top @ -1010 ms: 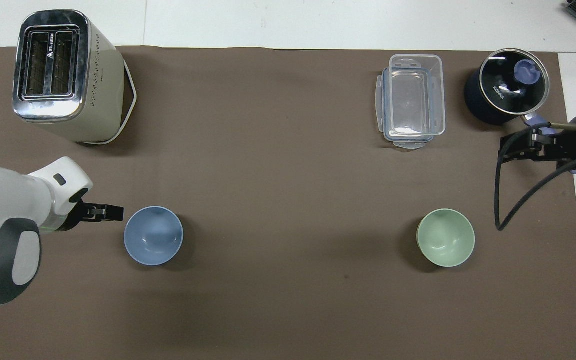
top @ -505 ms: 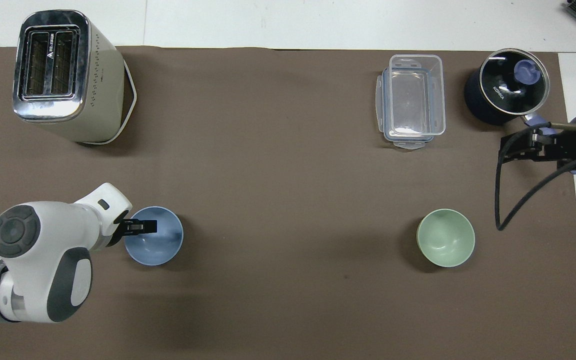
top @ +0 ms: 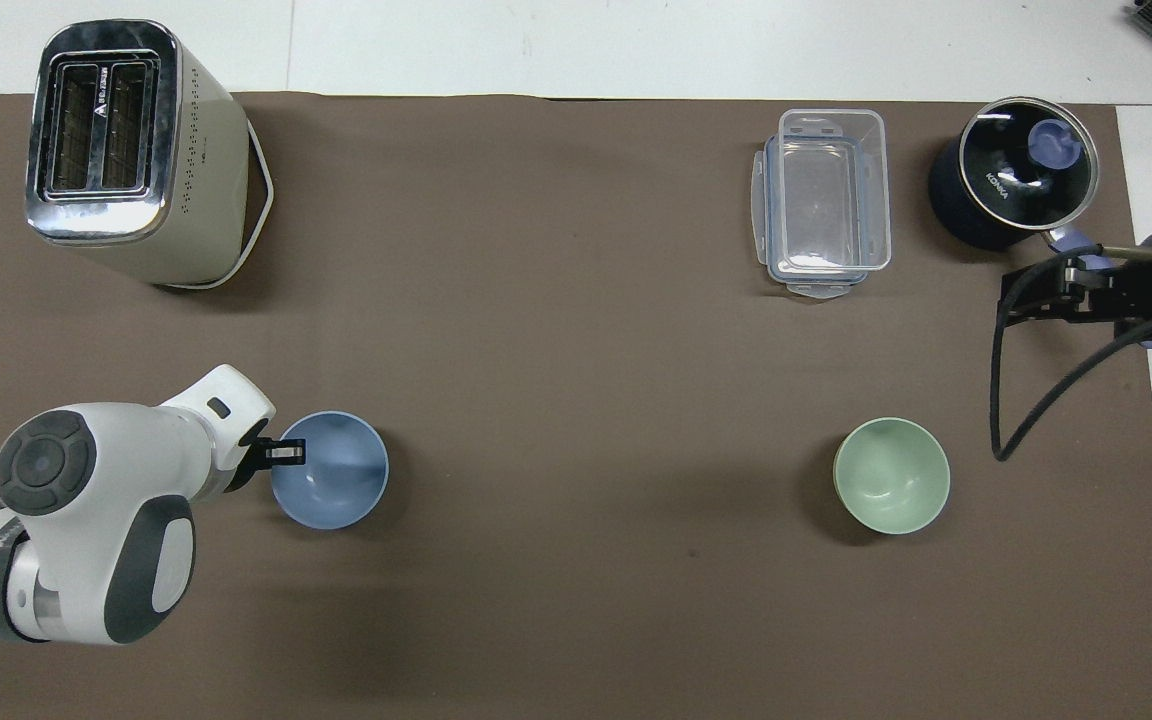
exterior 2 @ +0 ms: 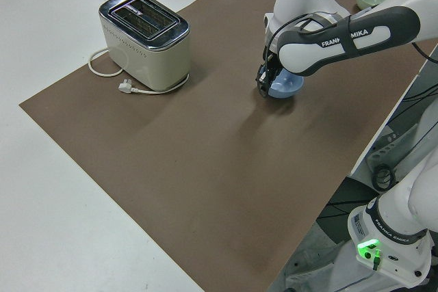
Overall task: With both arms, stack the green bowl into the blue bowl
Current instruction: 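Grasp the blue bowl rim and slide it toward the table center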
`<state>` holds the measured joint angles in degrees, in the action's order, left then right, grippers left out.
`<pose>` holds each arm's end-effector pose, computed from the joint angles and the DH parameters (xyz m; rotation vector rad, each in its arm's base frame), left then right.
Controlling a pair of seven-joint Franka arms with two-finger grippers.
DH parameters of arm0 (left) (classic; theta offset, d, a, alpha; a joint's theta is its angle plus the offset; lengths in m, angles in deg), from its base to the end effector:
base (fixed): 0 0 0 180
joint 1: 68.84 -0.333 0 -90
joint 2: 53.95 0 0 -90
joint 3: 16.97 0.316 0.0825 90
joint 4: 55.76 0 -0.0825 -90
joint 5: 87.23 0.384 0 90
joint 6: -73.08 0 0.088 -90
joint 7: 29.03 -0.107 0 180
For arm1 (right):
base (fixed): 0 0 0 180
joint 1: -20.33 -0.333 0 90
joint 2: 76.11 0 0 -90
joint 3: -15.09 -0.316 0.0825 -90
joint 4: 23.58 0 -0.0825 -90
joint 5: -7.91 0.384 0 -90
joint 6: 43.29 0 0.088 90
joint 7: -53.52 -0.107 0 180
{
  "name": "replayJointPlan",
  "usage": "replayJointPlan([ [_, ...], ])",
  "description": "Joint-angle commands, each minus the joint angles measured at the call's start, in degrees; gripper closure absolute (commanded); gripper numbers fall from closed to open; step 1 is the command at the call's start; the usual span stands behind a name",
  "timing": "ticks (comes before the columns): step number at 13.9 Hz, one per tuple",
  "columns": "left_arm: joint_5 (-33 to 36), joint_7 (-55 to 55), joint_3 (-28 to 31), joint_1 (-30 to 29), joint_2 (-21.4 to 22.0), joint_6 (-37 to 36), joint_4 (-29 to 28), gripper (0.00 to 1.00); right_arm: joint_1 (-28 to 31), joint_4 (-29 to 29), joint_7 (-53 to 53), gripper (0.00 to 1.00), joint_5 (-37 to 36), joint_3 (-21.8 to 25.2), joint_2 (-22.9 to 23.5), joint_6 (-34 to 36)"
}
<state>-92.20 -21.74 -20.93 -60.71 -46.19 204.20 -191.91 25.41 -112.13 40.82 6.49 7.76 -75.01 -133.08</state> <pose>0.4732 -0.1035 0.3806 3.0762 -0.0428 0.0573 0.5600 0.0186 0.6255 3.1068 -0.2843 0.0086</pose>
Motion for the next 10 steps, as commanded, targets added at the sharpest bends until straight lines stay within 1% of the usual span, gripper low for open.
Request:
replayJointPlan([
  [1, -2.1, 1.7, -0.3, 2.8, 0.9, -2.0, 1.3, 1.0, 0.7, -1.7, -0.2, 0.0, 0.4, -0.1, -1.4, -0.8],
  [3, -4.7, 4.0, -0.3, 6.4, 0.9, 0.1, 1.2, 1.0, 1.2, -1.7, 0.5, 0.0, 0.4, -0.1, -1.4, -0.8],
  [4, -4.7, 6.4, -0.3, 9.2, 0.9, 0.8, 1.2, 1.0, 1.3, -1.7, 1.4, 0.0, 0.4, -0.1, -1.4, -0.8],
  [7, -4.7, 14.8, -0.2, 17.4, -0.6, 7.7, -0.6, 1.0, 1.6, -1.7, 1.9, 0.0, 0.4, -0.1, -1.4, -0.8],
  [10, -4.8, 20.2, -0.2, 23.8, -2.8, 14.0, -3.0, 1.0, 1.6, -1.8, 1.9, 0.0, 0.4, -0.1, -1.4, -0.8],
])
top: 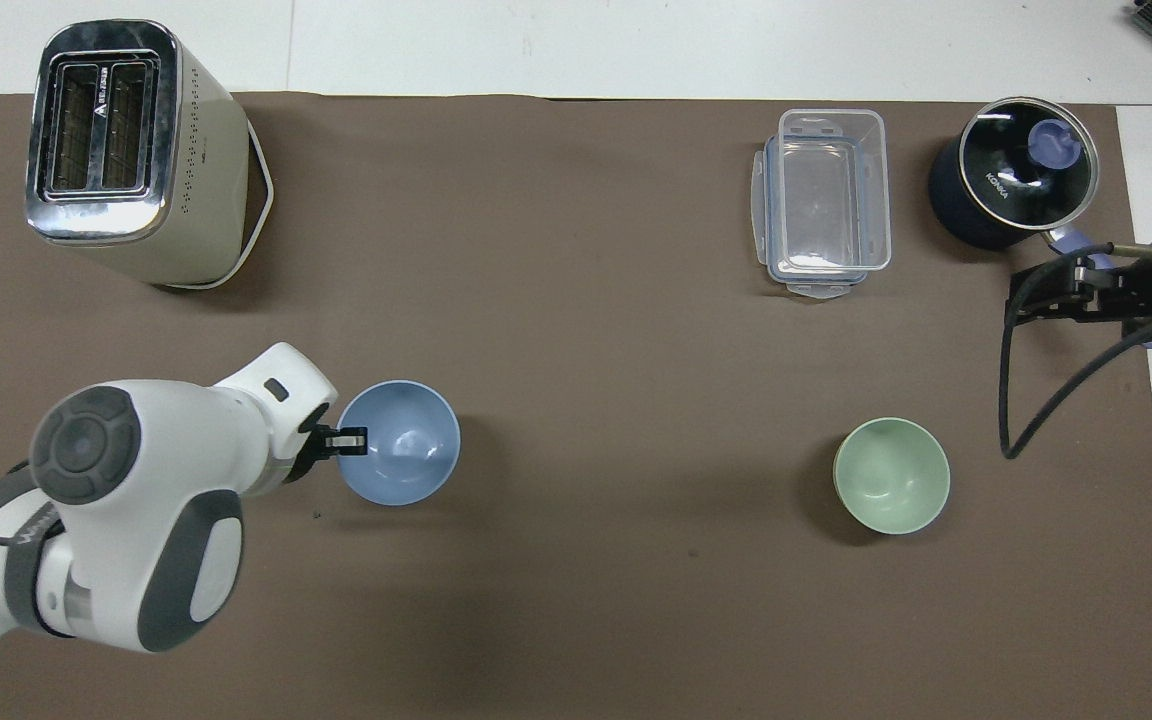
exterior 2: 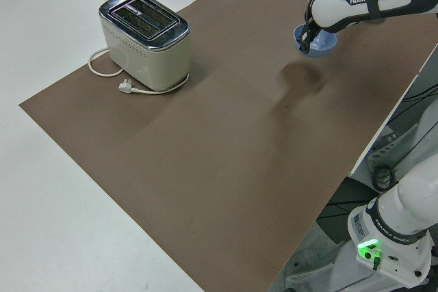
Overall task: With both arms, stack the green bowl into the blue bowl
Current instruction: 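Grasp the blue bowl rim and slide it toward the table center, then open the left gripper and lift it away from the blue bowl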
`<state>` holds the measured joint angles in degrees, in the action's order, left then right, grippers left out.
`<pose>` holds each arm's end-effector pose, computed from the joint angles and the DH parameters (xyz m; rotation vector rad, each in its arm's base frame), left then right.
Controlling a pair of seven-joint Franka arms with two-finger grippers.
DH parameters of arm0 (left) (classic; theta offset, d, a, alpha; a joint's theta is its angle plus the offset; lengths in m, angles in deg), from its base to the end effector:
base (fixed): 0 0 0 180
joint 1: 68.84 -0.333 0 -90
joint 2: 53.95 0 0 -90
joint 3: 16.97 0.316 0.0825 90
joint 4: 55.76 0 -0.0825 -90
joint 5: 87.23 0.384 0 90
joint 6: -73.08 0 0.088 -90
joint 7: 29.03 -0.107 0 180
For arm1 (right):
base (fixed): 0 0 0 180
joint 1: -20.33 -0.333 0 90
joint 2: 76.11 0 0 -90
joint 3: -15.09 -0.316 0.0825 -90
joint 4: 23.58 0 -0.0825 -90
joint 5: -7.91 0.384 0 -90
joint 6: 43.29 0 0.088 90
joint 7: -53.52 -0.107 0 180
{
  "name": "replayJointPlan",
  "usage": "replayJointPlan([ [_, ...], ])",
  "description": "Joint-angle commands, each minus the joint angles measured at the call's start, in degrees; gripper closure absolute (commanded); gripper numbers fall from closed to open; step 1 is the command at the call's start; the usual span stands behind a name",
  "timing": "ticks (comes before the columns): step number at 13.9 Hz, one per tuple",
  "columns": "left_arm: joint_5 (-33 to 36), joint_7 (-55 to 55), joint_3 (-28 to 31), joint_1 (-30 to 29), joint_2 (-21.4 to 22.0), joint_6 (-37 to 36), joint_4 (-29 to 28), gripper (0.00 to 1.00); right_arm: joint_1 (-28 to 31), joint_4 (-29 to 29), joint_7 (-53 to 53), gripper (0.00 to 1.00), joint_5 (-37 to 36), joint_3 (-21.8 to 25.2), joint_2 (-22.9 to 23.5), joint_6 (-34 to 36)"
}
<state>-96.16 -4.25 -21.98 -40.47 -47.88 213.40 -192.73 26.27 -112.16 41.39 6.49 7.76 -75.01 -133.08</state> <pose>0.4151 -0.2738 0.3755 2.9707 -0.0572 0.1414 0.5602 0.0102 0.6253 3.1059 -0.2922 0.0073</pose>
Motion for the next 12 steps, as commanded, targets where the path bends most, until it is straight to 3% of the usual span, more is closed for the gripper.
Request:
replayJointPlan([
  [1, -0.8, 4.1, 1.0, 5.5, -1.8, 7.2, -3.5, 1.0, 0.7, -1.8, 1.3, 0.0, 0.4, -0.1, -1.4, -0.8],
  [4, -0.8, 6.8, 1.0, 7.9, -2.6, 11.6, -5.8, 1.0, 0.7, -1.9, 1.4, 0.0, 0.4, -0.1, -1.5, -0.8],
  [6, -0.8, 6.8, 1.1, 7.2, -2.7, 10.8, -4.1, 0.0, 0.7, -1.9, 1.4, 0.0, 0.4, -0.1, -1.5, -1.0],
  [12, -0.2, -3.2, 1.2, -5.5, -2.6, -9.6, 10.0, 0.0, 0.7, -2.5, 1.4, 0.0, 0.4, -0.1, -1.5, -2.7],
])
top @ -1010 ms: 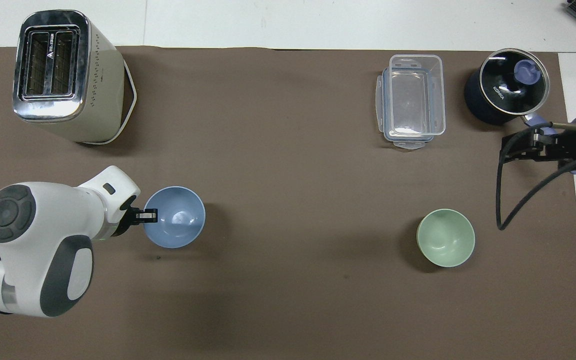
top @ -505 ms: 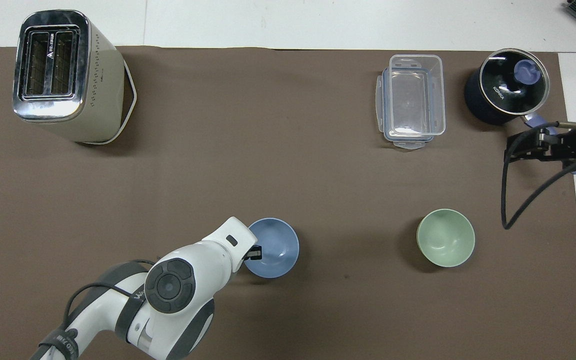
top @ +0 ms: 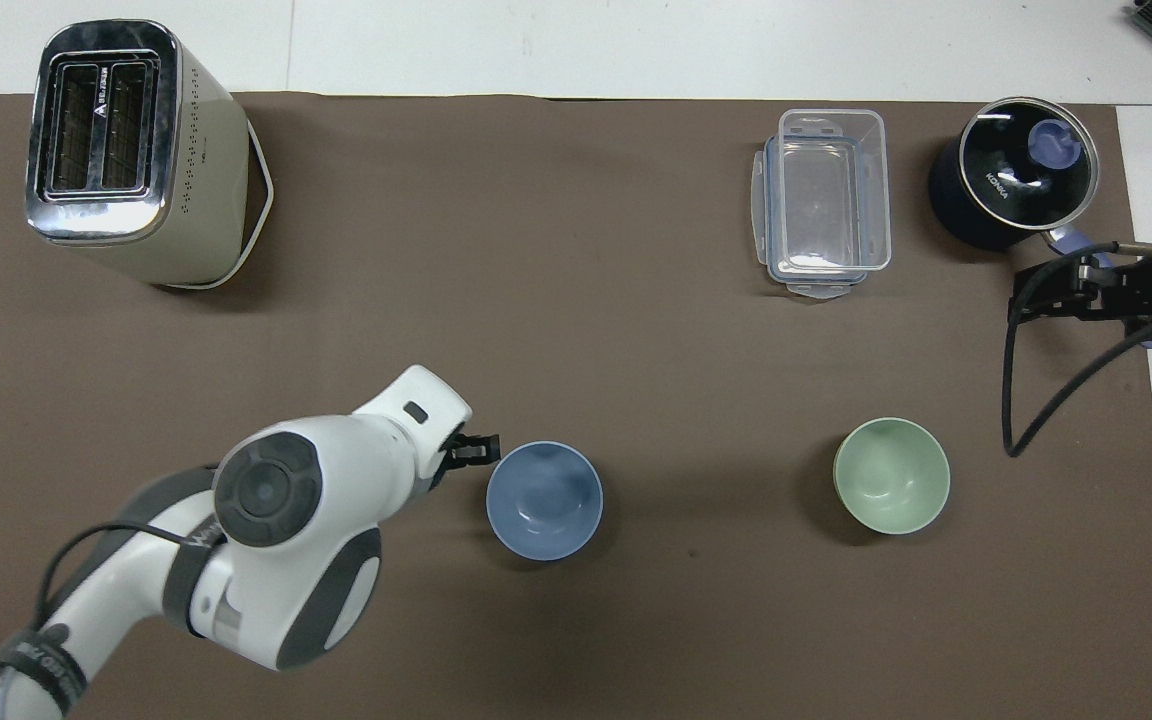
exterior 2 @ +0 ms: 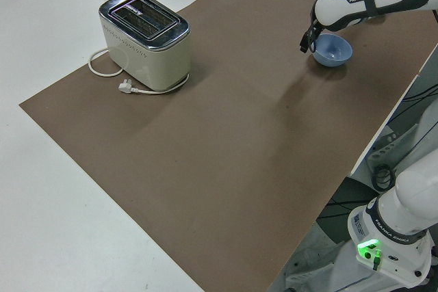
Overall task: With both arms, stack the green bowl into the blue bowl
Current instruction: 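Open the left gripper and lift it away from the blue bowl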
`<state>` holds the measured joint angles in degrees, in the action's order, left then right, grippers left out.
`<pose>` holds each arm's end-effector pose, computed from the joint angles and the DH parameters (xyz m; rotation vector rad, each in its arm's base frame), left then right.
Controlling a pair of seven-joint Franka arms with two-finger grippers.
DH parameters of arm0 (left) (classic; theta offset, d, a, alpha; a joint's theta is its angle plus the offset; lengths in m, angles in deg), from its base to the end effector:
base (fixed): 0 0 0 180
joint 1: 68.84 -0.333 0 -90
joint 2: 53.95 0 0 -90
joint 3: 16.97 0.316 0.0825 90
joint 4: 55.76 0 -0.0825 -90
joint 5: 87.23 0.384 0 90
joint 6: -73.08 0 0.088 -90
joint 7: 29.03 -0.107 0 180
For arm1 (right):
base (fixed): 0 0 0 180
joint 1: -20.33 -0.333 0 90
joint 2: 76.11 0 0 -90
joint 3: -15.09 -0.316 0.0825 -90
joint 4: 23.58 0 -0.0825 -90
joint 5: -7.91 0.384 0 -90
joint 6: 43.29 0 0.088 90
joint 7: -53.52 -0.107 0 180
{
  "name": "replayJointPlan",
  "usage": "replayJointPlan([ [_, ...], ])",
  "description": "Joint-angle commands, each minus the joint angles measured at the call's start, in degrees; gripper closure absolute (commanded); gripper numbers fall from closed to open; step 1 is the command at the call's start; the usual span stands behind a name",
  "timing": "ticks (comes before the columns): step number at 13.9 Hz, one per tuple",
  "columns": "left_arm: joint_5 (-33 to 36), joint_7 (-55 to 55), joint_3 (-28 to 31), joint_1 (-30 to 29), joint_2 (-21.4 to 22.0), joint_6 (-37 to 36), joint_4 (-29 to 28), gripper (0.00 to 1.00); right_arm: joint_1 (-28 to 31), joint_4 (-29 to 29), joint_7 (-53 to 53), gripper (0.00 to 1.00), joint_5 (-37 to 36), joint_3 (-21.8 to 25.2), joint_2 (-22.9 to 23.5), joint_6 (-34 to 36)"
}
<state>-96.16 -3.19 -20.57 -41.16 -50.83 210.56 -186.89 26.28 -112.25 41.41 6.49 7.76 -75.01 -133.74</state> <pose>0.4463 -0.2727 0.3905 2.9620 0.0165 0.1363 0.5614 0.0102 0.6256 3.1071 -0.2918 0.0227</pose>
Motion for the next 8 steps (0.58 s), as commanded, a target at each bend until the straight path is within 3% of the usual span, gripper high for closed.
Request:
replayJointPlan([
  [1, -0.2, -7.7, -0.2, -7.3, 0.4, -10.2, 6.0, 0.0, 0.7, -2.9, 1.4, 0.0, 0.4, -0.1, -1.7, -2.2],
  [6, 1.5, -24.4, 0.0, -22.5, 0.3, -27.8, 16.9, 0.0, 0.8, -14.1, 2.3, 0.0, 0.4, -0.1, -5.1, -7.9],
  [8, 5.2, -25.8, 0.0, -24.9, 0.3, -34.1, 21.9, 0.0, 1.8, -19.5, 2.4, 0.0, 0.4, -0.1, -5.4, -11.7],
])
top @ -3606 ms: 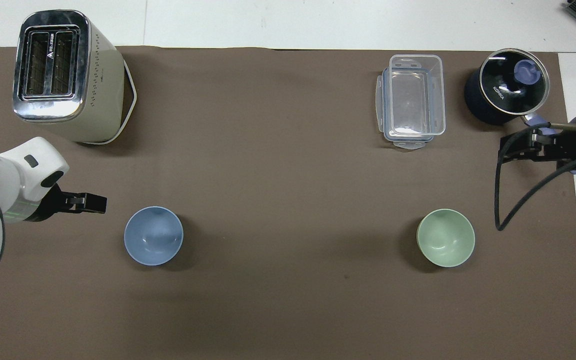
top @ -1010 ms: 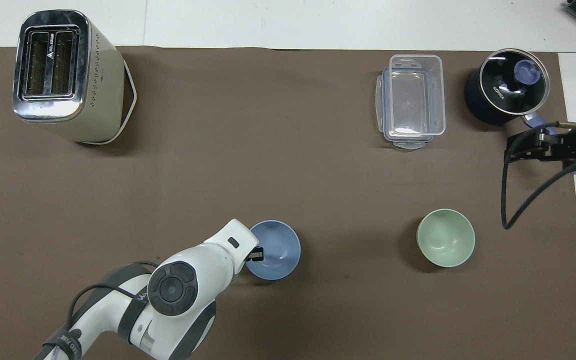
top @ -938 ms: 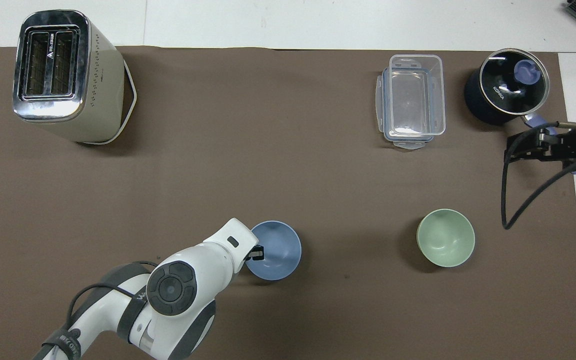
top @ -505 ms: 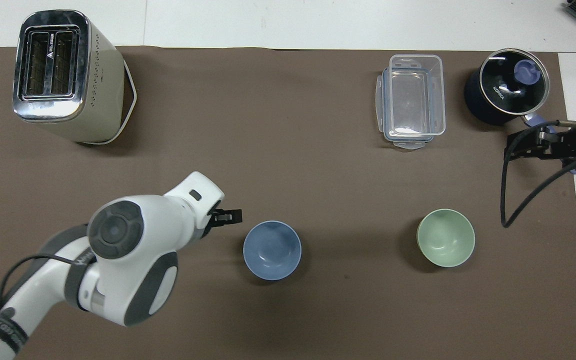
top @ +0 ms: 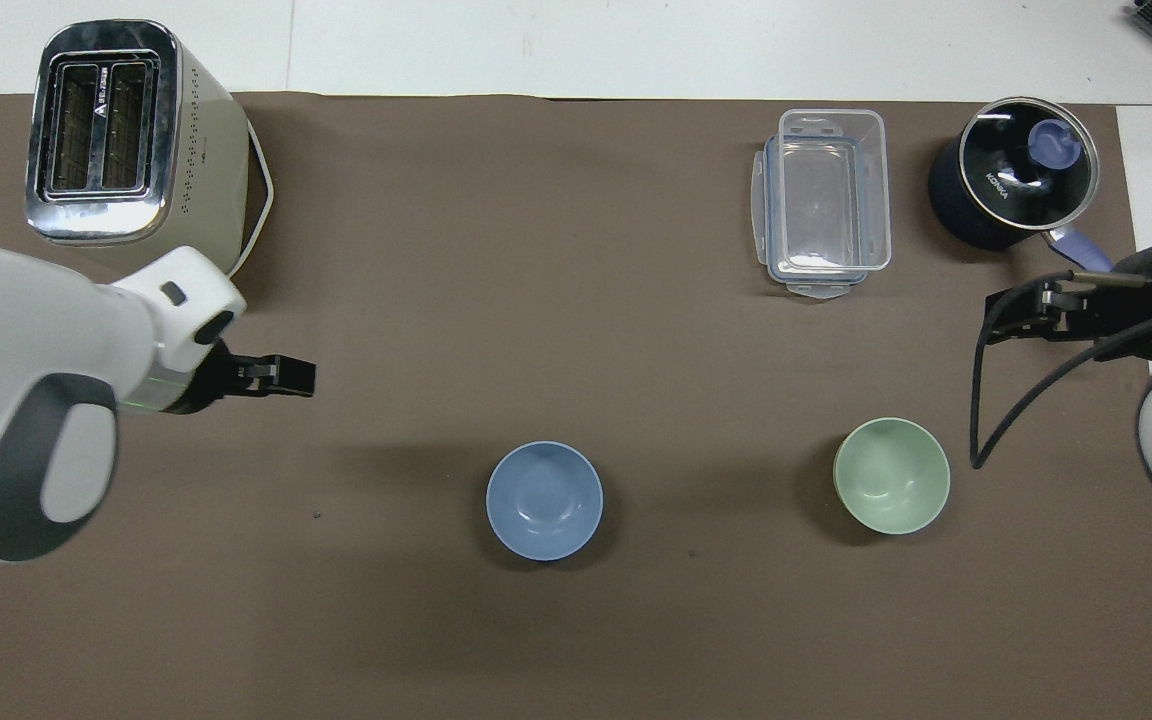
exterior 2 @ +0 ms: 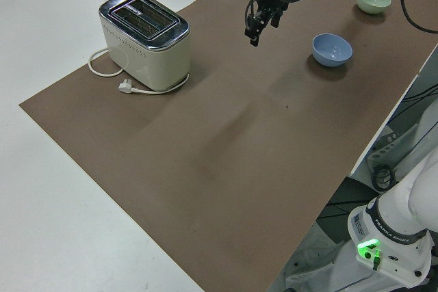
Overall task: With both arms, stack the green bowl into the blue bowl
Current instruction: 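Return the left gripper to rest while the right gripper reaches the green bowl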
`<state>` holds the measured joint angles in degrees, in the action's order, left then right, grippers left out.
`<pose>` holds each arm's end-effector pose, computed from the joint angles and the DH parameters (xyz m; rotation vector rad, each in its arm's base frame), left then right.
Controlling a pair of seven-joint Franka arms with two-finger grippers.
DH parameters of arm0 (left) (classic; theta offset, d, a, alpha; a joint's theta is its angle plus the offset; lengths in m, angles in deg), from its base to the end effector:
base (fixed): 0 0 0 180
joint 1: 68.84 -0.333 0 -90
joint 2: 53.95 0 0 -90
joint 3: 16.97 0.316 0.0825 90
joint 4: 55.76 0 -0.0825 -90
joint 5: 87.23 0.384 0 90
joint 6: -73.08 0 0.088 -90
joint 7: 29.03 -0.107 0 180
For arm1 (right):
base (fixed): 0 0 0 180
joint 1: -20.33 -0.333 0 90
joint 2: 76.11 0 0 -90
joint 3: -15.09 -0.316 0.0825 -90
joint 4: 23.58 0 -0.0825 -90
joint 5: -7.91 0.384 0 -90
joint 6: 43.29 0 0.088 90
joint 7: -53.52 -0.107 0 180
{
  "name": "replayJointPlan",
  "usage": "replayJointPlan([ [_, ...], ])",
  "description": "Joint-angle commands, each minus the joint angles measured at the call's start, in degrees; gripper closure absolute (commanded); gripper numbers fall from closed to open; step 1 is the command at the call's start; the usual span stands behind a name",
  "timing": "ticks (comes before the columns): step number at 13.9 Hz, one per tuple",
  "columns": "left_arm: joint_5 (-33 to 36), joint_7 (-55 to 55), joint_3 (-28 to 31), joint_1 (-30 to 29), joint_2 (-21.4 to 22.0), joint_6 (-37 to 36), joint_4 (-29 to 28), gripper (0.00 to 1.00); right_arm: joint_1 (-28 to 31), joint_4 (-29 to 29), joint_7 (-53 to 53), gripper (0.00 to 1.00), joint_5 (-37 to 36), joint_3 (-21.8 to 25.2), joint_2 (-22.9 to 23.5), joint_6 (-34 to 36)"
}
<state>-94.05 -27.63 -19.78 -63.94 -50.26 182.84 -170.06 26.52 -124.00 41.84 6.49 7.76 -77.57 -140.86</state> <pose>0.5310 -0.0808 0.4878 3.0325 -0.1045 -0.0355 0.5519 0.0094 0.5635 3.0984 -0.2804 -0.0330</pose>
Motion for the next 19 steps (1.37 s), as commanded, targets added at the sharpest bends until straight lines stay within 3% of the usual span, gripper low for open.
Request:
replayJointPlan([
  [1, 4.9, -1.3, -0.7, -2.3, -0.5, -9.5, 8.0, 0.0, 1.6, -10.5, 2.7, 0.0, 0.4, -0.1, -3.4, -6.3],
  [6, 7.0, -1.3, -0.6, -3.0, -4.5, -23.5, 23.3, 0.0, 5.1, -27.8, 8.2, 0.0, 0.4, -0.1, -3.9, -23.3],
  [9, 6.6, -0.7, -0.6, -3.8, -4.1, -22.8, 22.5, 0.0, 5.8, -34.5, 10.7, 0.0, 0.4, -0.1, -2.7, -31.2],
  [15, 6.6, -0.9, -0.6, -4.5, -4.1, -22.9, 22.5, 0.0, 7.4, -37.0, 20.5, 0.0, 0.4, -0.1, 0.1, -34.8],
  [19, 6.6, -0.9, -0.6, -4.5, -4.1, -22.9, 22.5, 0.0, 7.5, -37.0, 21.4, 0.3, 0.5, -0.1, -0.1, -33.7],
])
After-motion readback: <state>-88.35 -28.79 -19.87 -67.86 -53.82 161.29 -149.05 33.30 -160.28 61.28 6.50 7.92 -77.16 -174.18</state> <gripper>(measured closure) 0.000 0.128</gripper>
